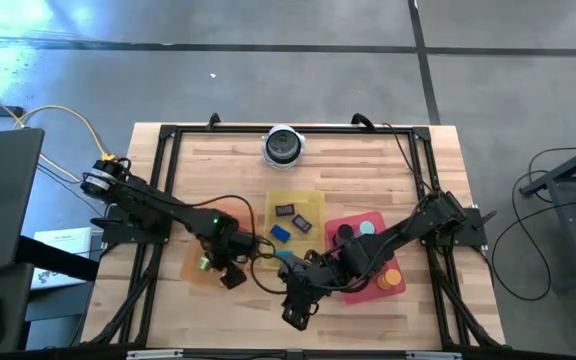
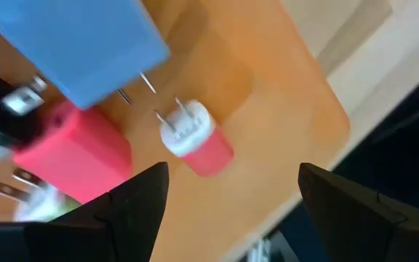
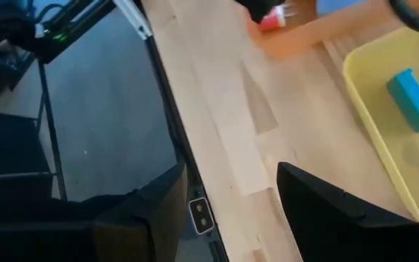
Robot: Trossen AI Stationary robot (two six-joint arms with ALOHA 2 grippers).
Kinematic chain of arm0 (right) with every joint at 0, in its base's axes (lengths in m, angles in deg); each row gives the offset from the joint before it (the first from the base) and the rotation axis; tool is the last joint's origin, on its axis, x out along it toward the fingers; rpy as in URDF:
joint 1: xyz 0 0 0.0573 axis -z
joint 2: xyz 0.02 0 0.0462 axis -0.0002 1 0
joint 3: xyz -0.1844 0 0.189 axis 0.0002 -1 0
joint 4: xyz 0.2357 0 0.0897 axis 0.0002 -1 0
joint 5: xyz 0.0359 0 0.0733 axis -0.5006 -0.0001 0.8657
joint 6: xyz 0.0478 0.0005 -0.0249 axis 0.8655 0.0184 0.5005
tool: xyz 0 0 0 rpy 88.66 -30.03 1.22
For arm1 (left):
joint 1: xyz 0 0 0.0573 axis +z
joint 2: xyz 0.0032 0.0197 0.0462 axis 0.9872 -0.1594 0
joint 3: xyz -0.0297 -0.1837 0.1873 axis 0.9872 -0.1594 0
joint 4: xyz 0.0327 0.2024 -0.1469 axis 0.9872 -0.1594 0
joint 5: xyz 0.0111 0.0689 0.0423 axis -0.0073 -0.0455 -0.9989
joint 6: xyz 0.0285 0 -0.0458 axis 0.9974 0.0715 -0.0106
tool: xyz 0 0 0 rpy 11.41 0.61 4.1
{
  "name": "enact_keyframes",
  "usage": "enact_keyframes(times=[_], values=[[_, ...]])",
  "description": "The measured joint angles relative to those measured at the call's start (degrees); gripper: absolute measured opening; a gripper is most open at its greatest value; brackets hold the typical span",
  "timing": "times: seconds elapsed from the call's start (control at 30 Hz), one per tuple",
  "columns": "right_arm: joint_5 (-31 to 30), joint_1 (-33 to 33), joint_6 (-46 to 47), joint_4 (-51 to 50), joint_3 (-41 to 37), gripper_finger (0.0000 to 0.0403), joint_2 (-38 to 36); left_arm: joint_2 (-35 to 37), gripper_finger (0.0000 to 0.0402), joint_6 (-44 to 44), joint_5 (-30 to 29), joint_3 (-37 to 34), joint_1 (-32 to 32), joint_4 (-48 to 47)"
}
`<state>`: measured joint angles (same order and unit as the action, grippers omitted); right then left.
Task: Pick & Place Office items
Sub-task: Return to Home Position
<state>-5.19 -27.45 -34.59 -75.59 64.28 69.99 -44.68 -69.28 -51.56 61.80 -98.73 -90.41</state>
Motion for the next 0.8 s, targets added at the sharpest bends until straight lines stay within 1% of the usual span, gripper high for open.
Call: enact_keyframes(times=[0.07, 0.23, 0.3, 0.37, 0.43, 0.5, 0.57, 0.63, 0.7, 0.73, 0.8], values=[[-0.11, -0.40, -0.98, 0.74, 0.00, 0.0204, 0.00, 0.00, 0.0299, 0.01, 3.36, 0.00, 0.53, -0.05], [-0.58, -0.68, -1.03, 0.91, 0.00, 0.0204, 0.00, 0.00, 0.0299, 2.73, 16.99, 0.00, 3.36, -1.14], [-1.93, -0.68, -1.03, 0.85, 0.00, 0.0204, 0.00, 0.00, 0.0299, 3.67, 19.69, 0.00, 4.78, -3.25], [-3.31, -0.68, -1.60, 0.65, 0.00, 0.0204, 0.00, 0.00, 0.0299, 7.45, 19.51, 0.00, 6.10, -5.64], [-3.64, -0.66, -2.64, 0.51, 0.00, 0.0204, 0.00, 0.00, 0.0299, 9.81, 16.94, 0.00, 7.19, -8.12], [-3.67, -0.59, -3.54, -0.01, 0.00, 0.0204, 0.00, 0.00, 0.0299, 9.80, 12.81, 0.00, 8.39, -11.57], [-3.45, -0.32, -3.98, -0.93, 0.00, 0.0204, 0.00, 0.09, 0.0299, 9.62, 6.89, 0.00, 9.67, -15.65], [-3.43, -0.05, -3.99, -2.20, 0.00, 0.0204, 0.00, 0.85, 0.0299, 9.61, -1.51, 0.02, 10.68, -20.64], [-3.56, 0.32, -4.00, -3.13, 0.00, 0.0204, 0.00, 2.25, 0.0299, 9.57, -8.29, 0.05, 11.50, -25.09], [-3.63, 0.55, -4.00, -3.65, 0.00, 0.0204, 0.00, 3.15, 0.0299, 9.55, -10.40, 0.26, 11.77, -27.01], [-3.76, 0.84, -4.23, -4.39, 0.00, 0.0204, 0.00, 5.69, 0.0299, 9.43, -12.61, 0.73, 11.87, -29.31]])
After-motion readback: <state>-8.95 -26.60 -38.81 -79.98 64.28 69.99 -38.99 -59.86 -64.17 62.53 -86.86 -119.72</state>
